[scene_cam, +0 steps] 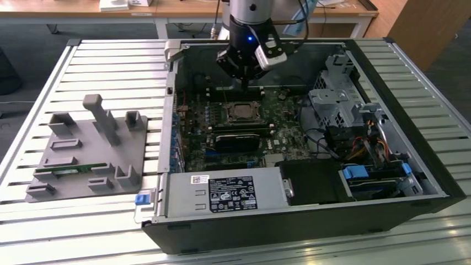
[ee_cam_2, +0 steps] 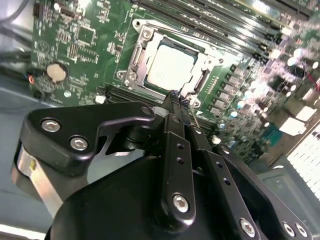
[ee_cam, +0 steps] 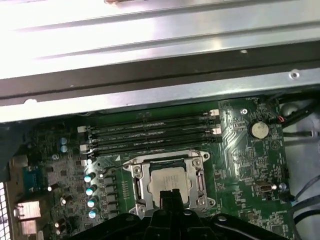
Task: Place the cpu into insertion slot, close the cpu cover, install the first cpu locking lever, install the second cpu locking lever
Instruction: 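Install the first cpu locking lever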
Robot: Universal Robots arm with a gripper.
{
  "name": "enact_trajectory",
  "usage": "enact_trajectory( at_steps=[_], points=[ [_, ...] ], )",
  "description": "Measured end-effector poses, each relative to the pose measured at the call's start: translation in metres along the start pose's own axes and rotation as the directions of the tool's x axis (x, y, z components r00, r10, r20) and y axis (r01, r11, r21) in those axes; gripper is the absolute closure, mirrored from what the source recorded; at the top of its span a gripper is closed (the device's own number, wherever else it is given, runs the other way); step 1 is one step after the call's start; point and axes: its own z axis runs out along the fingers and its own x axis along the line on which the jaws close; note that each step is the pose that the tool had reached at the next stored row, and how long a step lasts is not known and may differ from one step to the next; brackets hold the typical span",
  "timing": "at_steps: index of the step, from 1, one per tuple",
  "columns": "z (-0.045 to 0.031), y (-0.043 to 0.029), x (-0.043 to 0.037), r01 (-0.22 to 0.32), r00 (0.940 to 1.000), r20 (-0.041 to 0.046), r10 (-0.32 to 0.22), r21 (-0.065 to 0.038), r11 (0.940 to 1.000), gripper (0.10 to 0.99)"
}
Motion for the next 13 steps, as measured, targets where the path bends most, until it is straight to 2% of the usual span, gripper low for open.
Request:
enact_trajectory(
  at_steps=[3, 7, 10, 13],
  points=[
    [0.0001, 0.0000, 0.0000, 0.056, 0.9985, -0.0013, -0.056, -0.001, 0.9985, 0.980],
    [0.0002, 0.0000, 0.0000, 0.126, 0.9920, -0.0030, -0.126, -0.002, 0.9920, 0.980],
    [0.0002, 0.0000, 0.0000, 0.174, 0.9848, -0.0041, -0.174, -0.003, 0.9848, 0.980],
    [0.0003, 0.0000, 0.0000, 0.226, 0.9740, -0.0054, -0.226, -0.004, 0.9740, 0.980]
  ],
)
